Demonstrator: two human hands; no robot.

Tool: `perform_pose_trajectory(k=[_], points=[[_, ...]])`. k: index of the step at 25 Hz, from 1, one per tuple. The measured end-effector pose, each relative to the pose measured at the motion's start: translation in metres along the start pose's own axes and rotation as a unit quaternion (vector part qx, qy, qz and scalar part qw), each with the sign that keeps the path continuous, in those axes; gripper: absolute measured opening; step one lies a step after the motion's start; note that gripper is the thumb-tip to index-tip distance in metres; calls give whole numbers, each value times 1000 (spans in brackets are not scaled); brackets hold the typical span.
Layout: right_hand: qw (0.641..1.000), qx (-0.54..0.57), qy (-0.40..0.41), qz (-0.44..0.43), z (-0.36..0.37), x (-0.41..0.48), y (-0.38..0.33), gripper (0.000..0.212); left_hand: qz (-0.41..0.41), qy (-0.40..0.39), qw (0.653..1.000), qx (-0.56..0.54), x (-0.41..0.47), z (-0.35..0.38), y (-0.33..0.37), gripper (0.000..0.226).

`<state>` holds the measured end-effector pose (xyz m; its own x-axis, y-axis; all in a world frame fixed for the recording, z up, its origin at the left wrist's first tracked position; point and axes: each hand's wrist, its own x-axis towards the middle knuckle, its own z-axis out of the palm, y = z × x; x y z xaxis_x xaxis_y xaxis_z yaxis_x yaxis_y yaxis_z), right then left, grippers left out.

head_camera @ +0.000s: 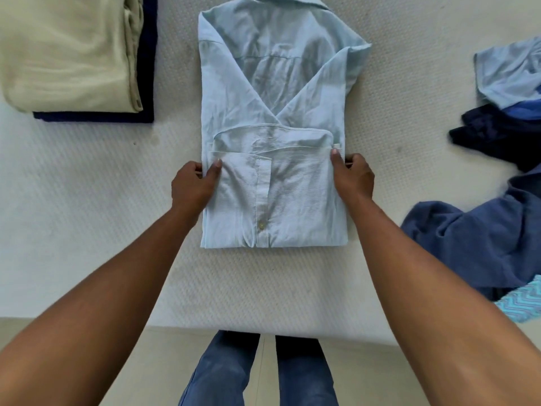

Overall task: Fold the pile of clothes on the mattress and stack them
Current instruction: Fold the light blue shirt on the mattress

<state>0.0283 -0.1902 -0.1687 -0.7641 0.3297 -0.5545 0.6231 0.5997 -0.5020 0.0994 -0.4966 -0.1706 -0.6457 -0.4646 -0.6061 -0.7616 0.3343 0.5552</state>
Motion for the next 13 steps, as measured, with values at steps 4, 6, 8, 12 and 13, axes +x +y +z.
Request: perform_pose_trajectory(k=[4, 6, 8, 12, 13], points=[[995, 6, -102, 10, -12, -42, 27, 60, -55, -121, 990, -52, -51, -16, -25, 60], [991, 44, -126, 20, -25, -59, 36, 71, -42, -142, 986, -72, -70, -28, -25, 67], [987, 103, -122, 23, -44, -68, 27, 76, -20, -139, 982, -128, -77, -47, -9, 74], [953, 262, -153, -5, -86, -54, -24, 32, 35, -131, 968, -212, -60, -89, 58, 37], [936, 307, -170, 7, -95, -44, -43, 20, 39, -124, 965, -226, -47, -97, 78, 35]])
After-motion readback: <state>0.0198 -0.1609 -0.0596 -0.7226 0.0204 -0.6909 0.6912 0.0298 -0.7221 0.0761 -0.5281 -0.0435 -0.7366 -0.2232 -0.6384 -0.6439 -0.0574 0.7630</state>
